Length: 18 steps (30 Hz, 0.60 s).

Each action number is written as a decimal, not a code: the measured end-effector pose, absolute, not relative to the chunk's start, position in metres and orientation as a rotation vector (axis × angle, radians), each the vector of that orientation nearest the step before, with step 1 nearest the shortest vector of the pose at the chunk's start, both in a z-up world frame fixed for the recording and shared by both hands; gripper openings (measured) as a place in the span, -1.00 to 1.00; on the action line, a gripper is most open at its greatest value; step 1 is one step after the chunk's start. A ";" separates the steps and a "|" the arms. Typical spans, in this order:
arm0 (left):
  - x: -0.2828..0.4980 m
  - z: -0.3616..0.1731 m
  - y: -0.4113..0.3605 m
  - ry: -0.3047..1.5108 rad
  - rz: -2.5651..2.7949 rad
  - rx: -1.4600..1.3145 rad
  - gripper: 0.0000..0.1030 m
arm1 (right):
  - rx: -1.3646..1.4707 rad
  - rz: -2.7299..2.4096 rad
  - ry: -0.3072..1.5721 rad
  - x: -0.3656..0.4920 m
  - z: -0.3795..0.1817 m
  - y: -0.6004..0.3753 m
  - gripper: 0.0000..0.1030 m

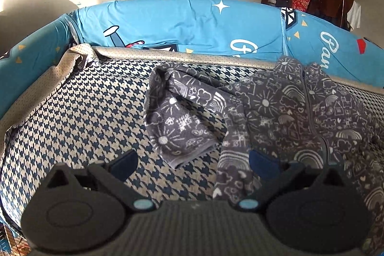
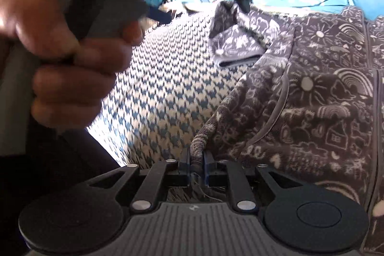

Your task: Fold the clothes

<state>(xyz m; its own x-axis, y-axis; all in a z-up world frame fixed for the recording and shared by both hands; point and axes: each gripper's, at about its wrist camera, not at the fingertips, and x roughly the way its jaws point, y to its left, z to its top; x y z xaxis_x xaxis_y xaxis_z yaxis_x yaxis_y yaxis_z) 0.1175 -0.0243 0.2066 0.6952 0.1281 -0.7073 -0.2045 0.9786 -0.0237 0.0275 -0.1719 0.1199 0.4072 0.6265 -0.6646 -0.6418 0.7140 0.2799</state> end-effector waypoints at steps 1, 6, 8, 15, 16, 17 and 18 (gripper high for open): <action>0.118 0.206 -0.025 0.783 0.186 -0.101 1.00 | -0.016 0.802 0.819 0.026 0.122 -0.176 -0.61; 0.121 0.199 -0.031 0.811 0.165 -0.114 1.00 | -0.037 0.767 0.781 0.022 0.135 -0.197 -0.51; 0.123 0.197 -0.036 0.817 0.148 -0.112 1.00 | -0.029 0.730 0.774 0.023 0.139 -0.211 -0.51; 0.129 0.186 -0.061 0.854 0.095 -0.068 1.00 | -0.015 0.594 0.766 0.038 0.148 -0.254 -0.46; 0.130 0.184 -0.065 0.860 0.088 -0.061 1.00 | -0.015 0.579 0.767 0.040 0.149 -0.259 -0.46; 0.131 0.182 -0.069 0.867 0.081 -0.054 1.00 | -0.017 0.565 0.766 0.043 0.150 -0.265 -0.45; 0.132 0.180 -0.073 0.874 0.074 -0.047 1.00 | -0.018 0.551 0.764 0.046 0.151 -0.270 -0.44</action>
<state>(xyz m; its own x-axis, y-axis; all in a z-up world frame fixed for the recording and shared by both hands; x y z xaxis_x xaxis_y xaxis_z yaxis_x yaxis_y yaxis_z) 0.1319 -0.0727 0.1799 0.6394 0.0452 -0.7675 -0.0836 0.9964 -0.0109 0.0457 -0.2696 0.1511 0.5882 0.4663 -0.6608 -0.4789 0.8592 0.1800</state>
